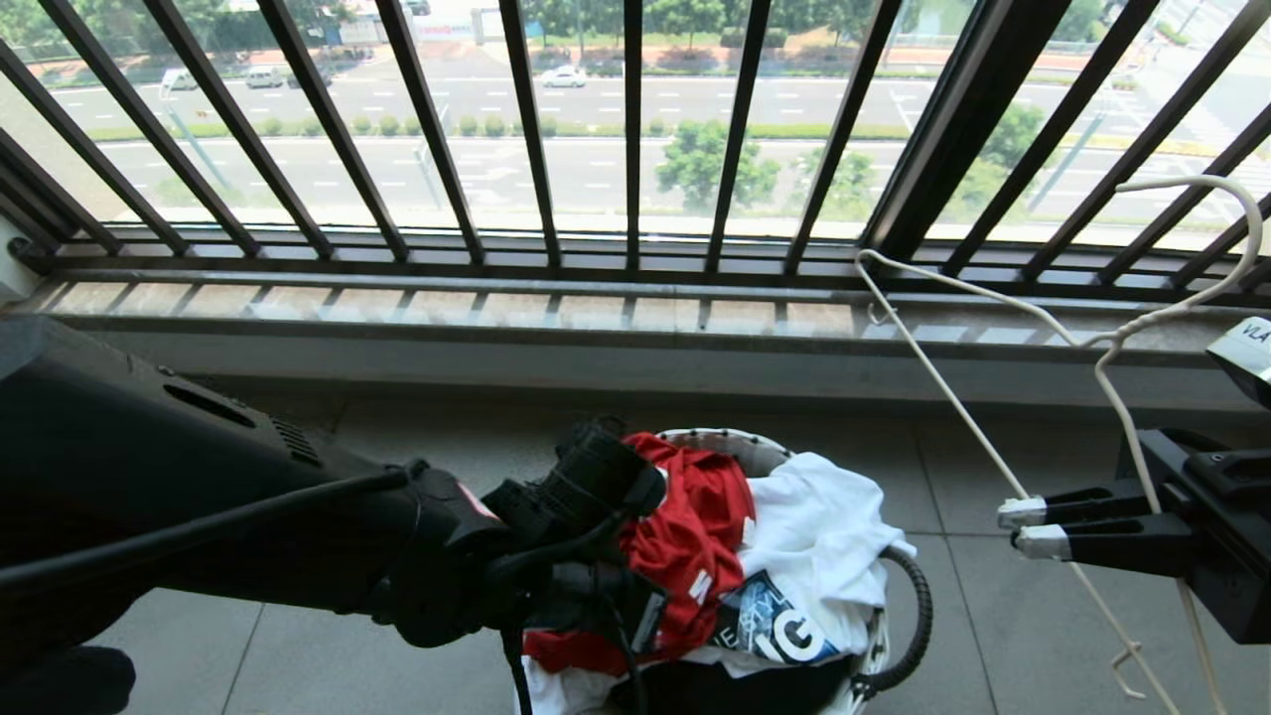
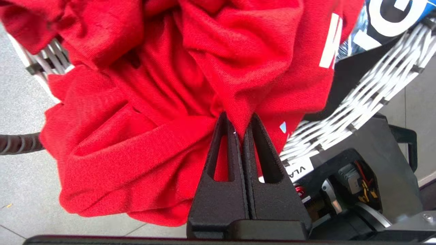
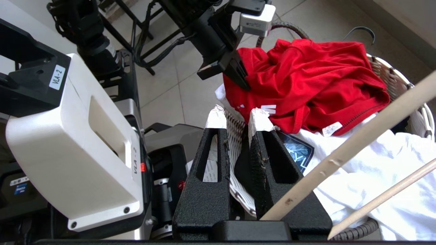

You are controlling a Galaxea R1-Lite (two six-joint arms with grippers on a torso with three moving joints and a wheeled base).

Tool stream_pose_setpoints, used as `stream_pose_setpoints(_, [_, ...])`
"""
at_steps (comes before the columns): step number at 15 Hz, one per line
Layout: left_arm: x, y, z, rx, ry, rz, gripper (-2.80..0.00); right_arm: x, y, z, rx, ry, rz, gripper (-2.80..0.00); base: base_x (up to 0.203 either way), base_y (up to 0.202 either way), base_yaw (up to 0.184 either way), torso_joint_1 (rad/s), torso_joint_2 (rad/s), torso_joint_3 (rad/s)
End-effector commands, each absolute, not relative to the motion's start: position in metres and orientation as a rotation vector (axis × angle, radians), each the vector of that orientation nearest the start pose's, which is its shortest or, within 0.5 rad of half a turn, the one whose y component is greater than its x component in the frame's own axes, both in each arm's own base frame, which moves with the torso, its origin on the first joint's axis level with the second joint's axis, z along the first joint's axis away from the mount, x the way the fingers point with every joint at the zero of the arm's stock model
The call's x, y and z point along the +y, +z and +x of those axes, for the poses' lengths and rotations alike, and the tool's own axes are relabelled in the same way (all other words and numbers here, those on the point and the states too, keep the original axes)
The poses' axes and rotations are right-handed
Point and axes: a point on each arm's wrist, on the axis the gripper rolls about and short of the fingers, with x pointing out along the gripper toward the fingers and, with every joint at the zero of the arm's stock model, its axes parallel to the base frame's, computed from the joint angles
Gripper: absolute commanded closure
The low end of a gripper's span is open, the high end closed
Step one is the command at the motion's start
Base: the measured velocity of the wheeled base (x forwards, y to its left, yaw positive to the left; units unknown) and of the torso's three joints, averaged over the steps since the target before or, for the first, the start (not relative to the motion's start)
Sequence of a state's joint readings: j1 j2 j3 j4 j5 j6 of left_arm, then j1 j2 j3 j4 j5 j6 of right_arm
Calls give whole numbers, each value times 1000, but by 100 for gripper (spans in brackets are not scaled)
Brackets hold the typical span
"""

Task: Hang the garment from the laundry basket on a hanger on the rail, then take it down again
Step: Pick up clothes from the basket

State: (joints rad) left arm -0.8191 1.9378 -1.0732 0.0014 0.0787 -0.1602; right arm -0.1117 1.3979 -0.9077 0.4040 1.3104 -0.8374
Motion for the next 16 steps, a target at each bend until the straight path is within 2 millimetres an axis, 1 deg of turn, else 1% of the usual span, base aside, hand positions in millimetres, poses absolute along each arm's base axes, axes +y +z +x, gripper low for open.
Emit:
stream_pose_setpoints(1, [-256,121,211,879,-680,289,0,-1,214,193,192,1286,-96,0,0,0,0,0,0,0])
stream_pose_setpoints(3, [-256,126,197,950,-691,345,0,-2,214,193,189,1281,-98,0,0,0,0,0,0,0])
stream_pose_setpoints(6, [-256,137,185,1022,-695,398,0,-2,214,193,191,1279,-97,0,0,0,0,0,0,0])
stream_pose_setpoints(7, [-258,138,181,1042,-696,409,0,-2,214,193,191,1279,-97,0,0,0,0,0,0,0])
stream_pose_setpoints(8, [-261,134,179,1061,-693,414,0,-2,213,195,195,1280,-92,0,0,0,0,0,0,0])
stream_pose_setpoints(11, [-270,113,184,1114,-674,443,0,-2,213,195,194,1280,-93,0,0,0,0,0,0,0])
stream_pose_setpoints(13, [-271,107,185,1130,-666,455,0,-2,213,195,194,1280,-93,0,0,0,0,0,0,0])
stream_pose_setpoints(14, [-272,105,185,1133,-664,458,-24,-2,213,195,194,1280,-93,0,0,0,0,0,0,0])
stream_pose_setpoints(15, [-272,105,186,1131,-662,459,-280,-2,213,195,194,1279,-94,0,0,0,0,0,0,0])
stream_pose_setpoints(16, [-272,106,186,1125,-661,458,-280,-2,213,195,194,1278,-93,0,0,0,0,0,0,0])
